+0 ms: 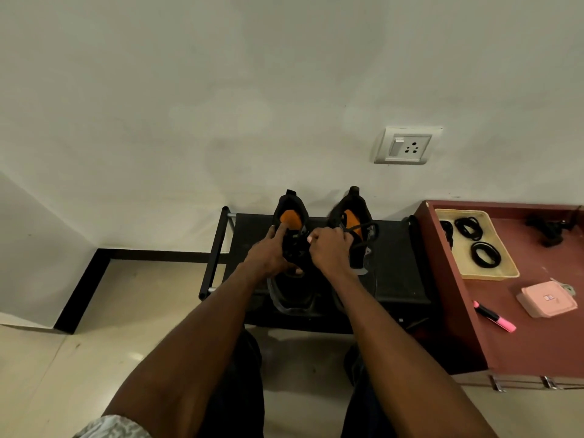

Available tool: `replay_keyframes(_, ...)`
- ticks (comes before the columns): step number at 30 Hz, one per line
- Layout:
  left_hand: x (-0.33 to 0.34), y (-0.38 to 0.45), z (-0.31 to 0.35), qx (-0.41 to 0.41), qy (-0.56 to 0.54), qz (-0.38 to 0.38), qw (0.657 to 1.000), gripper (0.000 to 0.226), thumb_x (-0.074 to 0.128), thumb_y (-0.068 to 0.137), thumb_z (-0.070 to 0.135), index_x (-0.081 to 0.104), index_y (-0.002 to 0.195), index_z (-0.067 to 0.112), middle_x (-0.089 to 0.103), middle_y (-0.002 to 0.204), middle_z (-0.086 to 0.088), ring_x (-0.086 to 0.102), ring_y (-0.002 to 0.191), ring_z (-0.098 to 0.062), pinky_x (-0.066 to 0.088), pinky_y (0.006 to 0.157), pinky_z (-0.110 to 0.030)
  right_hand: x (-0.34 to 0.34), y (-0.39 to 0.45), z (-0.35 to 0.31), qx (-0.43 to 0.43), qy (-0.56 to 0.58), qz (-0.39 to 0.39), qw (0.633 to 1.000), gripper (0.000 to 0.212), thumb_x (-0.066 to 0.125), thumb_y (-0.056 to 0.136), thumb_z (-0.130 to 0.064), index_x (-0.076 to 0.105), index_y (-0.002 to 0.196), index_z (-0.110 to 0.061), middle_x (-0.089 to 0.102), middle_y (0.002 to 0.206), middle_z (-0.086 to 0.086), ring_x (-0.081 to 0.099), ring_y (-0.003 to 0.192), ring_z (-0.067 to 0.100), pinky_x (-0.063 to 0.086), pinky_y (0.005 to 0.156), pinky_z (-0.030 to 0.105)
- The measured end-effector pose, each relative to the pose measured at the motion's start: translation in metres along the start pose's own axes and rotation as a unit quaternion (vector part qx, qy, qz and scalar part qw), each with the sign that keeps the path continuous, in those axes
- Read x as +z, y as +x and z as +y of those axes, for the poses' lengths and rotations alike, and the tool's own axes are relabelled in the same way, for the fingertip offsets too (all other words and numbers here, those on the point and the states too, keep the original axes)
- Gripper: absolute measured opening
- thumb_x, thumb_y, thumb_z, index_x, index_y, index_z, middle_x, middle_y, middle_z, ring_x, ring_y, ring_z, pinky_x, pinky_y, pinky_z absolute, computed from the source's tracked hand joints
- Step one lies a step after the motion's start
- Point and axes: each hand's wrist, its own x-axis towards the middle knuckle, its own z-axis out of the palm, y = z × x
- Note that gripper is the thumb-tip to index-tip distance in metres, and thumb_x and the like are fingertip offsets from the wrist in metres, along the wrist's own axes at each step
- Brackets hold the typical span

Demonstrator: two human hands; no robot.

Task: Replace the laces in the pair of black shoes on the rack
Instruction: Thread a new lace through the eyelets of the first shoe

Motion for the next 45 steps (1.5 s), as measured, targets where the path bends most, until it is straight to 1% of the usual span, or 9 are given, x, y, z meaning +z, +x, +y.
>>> replay_keyframes(6,0.002,-0.001,-0.003,-0.006,-0.005,0.006,1.0,0.137,0.09,0.062,0.052,-0.009,0.157,0.038,-0.002,0.168,-0.002,0.032,0.144,-0.043,0.038,0.111,-0.059,-0.043,-0.002,-0.026,-0.01,0.052,0.179,0.982,0.016,0.05,0.096,-0.009,0.066,0.099,-0.009,0.065,0.104,0.008,0.052,0.109,0.029,0.025,0.099,0.04)
replay_keyframes(11,0.003,-0.002,-0.005,0.0,-0.006,0.007,1.0,0.136,0.09,0.062,0.051,-0.008,0.156,0.039,-0.002,0.168,-0.003,0.031,0.144,-0.043,0.037,0.112,-0.06,-0.098,0.005,-0.052,-0.118,0.126,0.41,0.896,0.013,0.054,0.088,0.003,0.062,0.085,-0.008,0.062,0.084,0.007,0.055,0.079,0.026,0.025,0.08,0.034)
replay_keyframes(19,0.0,0.0,-0.002,-0.003,-0.009,0.001,1.0,0.137,0.092,0.062,0.045,-0.007,0.157,0.038,-0.001,0.168,-0.004,0.03,0.145,-0.041,0.036,0.112,-0.059,-0.102,0.005,-0.061,-0.189,0.079,0.466,0.861,0.015,0.058,0.082,0.005,0.062,0.08,-0.009,0.059,0.079,0.004,0.055,0.076,0.026,0.027,0.08,0.033)
replay_keyframes(25,0.002,0.0,-0.003,0.007,-0.021,0.01,1.0,0.135,0.092,0.063,0.043,-0.005,0.157,0.037,0.0,0.168,-0.005,0.035,0.143,-0.04,0.038,0.112,-0.058,-0.109,-0.001,-0.055,-0.187,0.111,0.431,0.876,0.01,0.059,0.091,-0.007,0.068,0.087,-0.006,0.059,0.091,0.011,0.05,0.084,0.024,0.036,0.07,0.03)
replay_keyframes(28,0.003,0.0,-0.004,0.011,-0.033,0.005,0.999,0.137,0.092,0.063,0.043,-0.007,0.157,0.034,-0.004,0.168,-0.005,0.033,0.144,-0.039,0.038,0.112,-0.054,-0.117,0.001,-0.039,-0.043,0.176,0.354,0.917,0.019,0.05,0.101,-0.013,0.067,0.103,-0.007,0.068,0.089,0.008,0.061,0.081,0.026,0.033,0.064,0.026)
replay_keyframes(31,0.002,-0.001,-0.005,0.011,-0.042,0.004,0.999,0.137,0.091,0.064,0.046,-0.009,0.158,0.034,-0.003,0.168,-0.006,0.03,0.146,-0.039,0.034,0.115,-0.055,-0.102,0.01,-0.013,0.065,0.241,0.27,0.93,0.064,0.05,0.099,-0.004,0.022,0.156,-0.014,0.051,0.144,0.011,0.055,0.125,0.026,0.047,0.097,0.029)
replay_keyframes(33,0.005,-0.001,-0.005,0.009,-0.044,0.007,0.999,0.136,0.09,0.066,0.046,-0.01,0.157,0.034,-0.002,0.168,-0.007,0.028,0.147,-0.039,0.032,0.116,-0.056,-0.08,0.005,-0.004,0.087,0.243,0.208,0.943,0.092,0.052,0.094,0.001,-0.007,0.157,-0.032,0.037,0.155,0.011,0.052,0.131,0.03,0.051,0.102,0.044)
replay_keyframes(40,0.015,-0.009,-0.009,0.011,-0.074,0.026,0.997,0.124,0.082,0.075,0.041,-0.009,0.158,0.032,0.004,0.168,-0.007,0.033,0.145,-0.037,0.037,0.114,-0.054,-0.001,-0.041,0.012,-0.005,0.08,0.005,0.997,0.019,0.044,0.09,0.003,0.046,0.105,-0.01,0.056,0.085,0.01,0.057,0.082,0.037,0.041,0.063,0.038)
replay_keyframes(45,0.023,-0.02,-0.018,0.015,-0.097,0.046,0.994,0.114,0.078,0.079,0.04,-0.002,0.159,0.026,0.005,0.167,-0.007,0.03,0.146,-0.036,0.037,0.113,-0.054,0.016,-0.037,0.012,-0.03,0.025,-0.06,0.997,0.033,0.067,0.088,-0.008,0.046,0.113,-0.009,0.056,0.12,0.017,0.052,0.11,0.035,0.044,0.091,0.043)
